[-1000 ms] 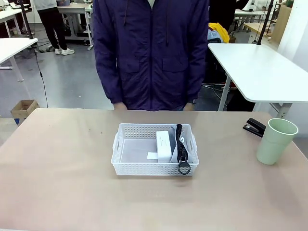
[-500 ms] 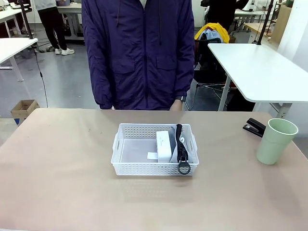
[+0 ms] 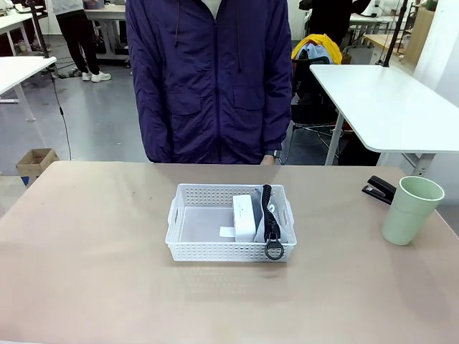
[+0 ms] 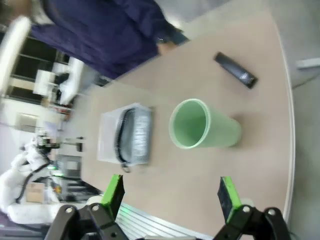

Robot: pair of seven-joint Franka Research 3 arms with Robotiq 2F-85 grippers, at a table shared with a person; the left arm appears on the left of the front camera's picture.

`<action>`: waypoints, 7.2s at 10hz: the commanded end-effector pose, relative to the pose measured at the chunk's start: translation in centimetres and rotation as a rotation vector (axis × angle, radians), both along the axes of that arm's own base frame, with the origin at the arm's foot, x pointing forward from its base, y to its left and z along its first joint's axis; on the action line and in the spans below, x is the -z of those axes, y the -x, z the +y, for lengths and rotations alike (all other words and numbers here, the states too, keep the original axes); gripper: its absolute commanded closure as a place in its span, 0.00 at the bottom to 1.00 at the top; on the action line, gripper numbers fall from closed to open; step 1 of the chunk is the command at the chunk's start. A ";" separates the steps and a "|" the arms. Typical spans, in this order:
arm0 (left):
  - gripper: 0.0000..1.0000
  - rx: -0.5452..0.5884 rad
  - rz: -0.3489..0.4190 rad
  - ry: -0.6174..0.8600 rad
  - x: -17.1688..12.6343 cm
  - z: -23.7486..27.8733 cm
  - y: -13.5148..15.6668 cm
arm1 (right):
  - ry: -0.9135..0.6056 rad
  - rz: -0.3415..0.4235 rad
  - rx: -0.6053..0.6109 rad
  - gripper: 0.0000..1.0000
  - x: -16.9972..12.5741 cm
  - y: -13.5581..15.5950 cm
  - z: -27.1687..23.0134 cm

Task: Efficiently arrange items inside the basket to fit them all.
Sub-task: Pick up the Stapler and place it inside the Organizing basket.

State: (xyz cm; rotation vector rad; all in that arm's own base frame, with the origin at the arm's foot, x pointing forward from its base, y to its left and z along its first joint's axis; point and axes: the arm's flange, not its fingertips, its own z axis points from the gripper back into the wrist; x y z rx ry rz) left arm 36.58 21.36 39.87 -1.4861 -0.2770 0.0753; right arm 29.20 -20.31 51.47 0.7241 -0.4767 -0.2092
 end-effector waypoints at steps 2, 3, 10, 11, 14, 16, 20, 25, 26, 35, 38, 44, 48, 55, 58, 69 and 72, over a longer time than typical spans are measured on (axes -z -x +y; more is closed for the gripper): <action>0.00 -0.001 0.004 -0.013 -0.3 -0.1 0.3 | 0.266 0.149 -0.034 0.00 1.0 -3.9 3.2; 0.00 -0.001 0.004 -0.013 -0.3 -0.1 0.3 | 0.343 0.169 -0.022 0.00 0.9 -5.4 4.4; 0.00 -0.001 0.004 -0.013 -0.3 -0.1 0.3 | 0.546 0.231 -0.062 0.00 1.8 -10.2 9.0; 0.00 -0.001 0.004 -0.013 -0.3 -0.1 0.3 | 0.546 0.231 -0.062 0.00 1.8 -10.2 9.0; 0.00 -0.001 0.004 -0.013 -0.3 -0.1 0.3 | 0.676 0.253 -0.110 0.00 1.2 -13.5 10.1; 0.00 -0.001 0.004 -0.013 -0.3 -0.1 0.3 | 0.734 0.248 -0.237 0.00 1.8 -17.1 10.4; 0.00 -0.001 0.004 -0.013 -0.3 -0.1 0.3 | 0.839 0.282 -0.457 0.00 5.2 -23.3 12.3; 0.00 -0.001 0.004 -0.013 -0.3 -0.1 0.3 | 0.789 0.239 -0.587 0.00 9.0 -26.2 11.8; 0.00 -0.001 0.004 -0.013 -0.3 -0.1 0.3 | 0.768 0.250 -0.534 0.00 9.1 -26.3 11.6; 0.00 -0.001 0.004 -0.013 -0.3 -0.1 0.3 | 0.843 0.105 -0.807 0.00 11.0 -26.4 12.0; 0.00 -0.001 0.004 -0.013 -0.3 -0.1 0.3 | 0.832 0.162 -0.738 0.00 10.5 -26.5 12.4; 0.00 -0.001 0.004 -0.013 -0.3 -0.1 0.3 | 0.854 0.132 -0.881 0.00 16.0 -27.9 12.6; 0.00 -0.001 0.004 -0.013 -0.3 -0.1 0.3 | 0.837 0.161 -0.924 0.00 19.9 -28.5 13.2; 0.00 -0.001 0.004 -0.013 -0.3 -0.1 0.3 | 0.833 0.175 -0.944 0.00 22.4 -28.9 13.4; 0.00 -0.001 0.004 -0.013 -0.3 -0.1 0.3 | 0.831 0.169 -0.938 0.00 22.3 -29.0 13.4; 0.00 -0.001 0.004 -0.013 -0.3 -0.1 0.3 | 0.820 0.157 -0.946 1.00 22.2 -28.9 13.1; 0.00 -0.001 0.004 -0.013 -0.3 -0.1 0.3 | 0.823 0.145 -0.940 1.00 21.8 -28.7 12.8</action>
